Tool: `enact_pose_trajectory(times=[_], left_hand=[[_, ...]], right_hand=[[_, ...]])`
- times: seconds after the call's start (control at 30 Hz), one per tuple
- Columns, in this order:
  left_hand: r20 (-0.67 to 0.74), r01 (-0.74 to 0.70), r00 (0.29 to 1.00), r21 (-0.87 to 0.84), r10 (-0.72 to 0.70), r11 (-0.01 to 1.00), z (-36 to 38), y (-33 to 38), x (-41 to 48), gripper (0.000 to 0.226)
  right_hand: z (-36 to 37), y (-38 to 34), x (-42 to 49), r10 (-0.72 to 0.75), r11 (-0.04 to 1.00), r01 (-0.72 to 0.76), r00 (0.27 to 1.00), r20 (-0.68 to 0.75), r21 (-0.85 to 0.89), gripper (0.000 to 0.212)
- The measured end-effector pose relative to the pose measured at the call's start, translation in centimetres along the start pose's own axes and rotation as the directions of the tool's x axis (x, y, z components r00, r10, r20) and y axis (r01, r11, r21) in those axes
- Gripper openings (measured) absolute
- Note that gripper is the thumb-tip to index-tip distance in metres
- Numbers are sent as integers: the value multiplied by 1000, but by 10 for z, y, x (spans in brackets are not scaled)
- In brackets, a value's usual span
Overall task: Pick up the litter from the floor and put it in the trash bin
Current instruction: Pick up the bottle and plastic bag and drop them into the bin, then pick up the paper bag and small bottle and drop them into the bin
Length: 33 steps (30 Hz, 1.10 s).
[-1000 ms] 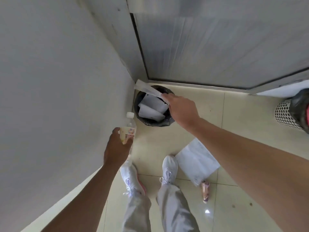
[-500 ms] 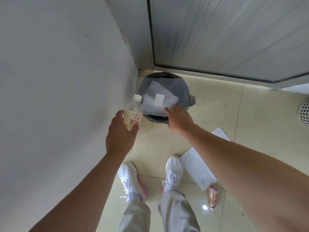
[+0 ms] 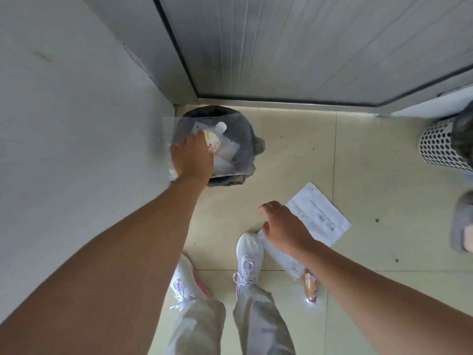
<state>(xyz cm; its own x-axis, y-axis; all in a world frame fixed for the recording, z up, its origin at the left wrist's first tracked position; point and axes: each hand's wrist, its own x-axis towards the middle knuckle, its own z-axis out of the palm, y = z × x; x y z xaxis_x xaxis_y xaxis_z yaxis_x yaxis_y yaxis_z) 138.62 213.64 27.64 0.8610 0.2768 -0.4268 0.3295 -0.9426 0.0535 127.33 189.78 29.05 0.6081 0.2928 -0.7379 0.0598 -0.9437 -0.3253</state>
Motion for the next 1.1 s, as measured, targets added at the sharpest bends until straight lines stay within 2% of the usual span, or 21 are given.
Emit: enact_pose_trajectory(times=[0.13, 0.23, 0.33, 0.47, 0.6, 0.7, 0.8, 0.93, 1.1], left_hand=[[97, -144, 987, 184, 128, 972, 20, -4, 14, 50], [150, -257, 961, 175, 232, 951, 26, -13, -4, 55], [118, -316, 947, 150, 300, 937, 23, -23, -27, 64], [179, -430, 899, 177, 400, 885, 7, -20, -74, 62], [250, -532, 834, 127, 492, 837, -24, -8, -138, 62], [331, -603, 771, 102, 544, 791, -53, 0, -194, 67], [344, -668, 715, 82, 608, 739, -81, 8, -246, 69], [389, -706, 677, 104, 625, 700, -94, 15, -303, 74], [463, -785, 592, 146, 660, 602, -60, 41, -341, 76]], right_hand=[[24, 15, -27, 12, 1000, -12, 1000, 14, 23, 32], [39, 17, -46, 59, 995, -60, 998, 25, 73, 36], [48, 11, -63, 135, 978, -134, 991, 5, 163, 36], [37, -4, -95, 233, 946, -210, 970, -70, 247, 38], [5, -15, -147, 364, 900, -293, 913, -187, 322, 48], [-24, -22, -198, 447, 871, -346, 853, -271, 348, 50], [-42, -24, -252, 535, 817, -385, 784, -315, 429, 49], [-30, -13, -318, 668, 698, -462, 695, -265, 547, 53], [34, 36, -365, 744, 604, -526, 641, -188, 598, 54]])
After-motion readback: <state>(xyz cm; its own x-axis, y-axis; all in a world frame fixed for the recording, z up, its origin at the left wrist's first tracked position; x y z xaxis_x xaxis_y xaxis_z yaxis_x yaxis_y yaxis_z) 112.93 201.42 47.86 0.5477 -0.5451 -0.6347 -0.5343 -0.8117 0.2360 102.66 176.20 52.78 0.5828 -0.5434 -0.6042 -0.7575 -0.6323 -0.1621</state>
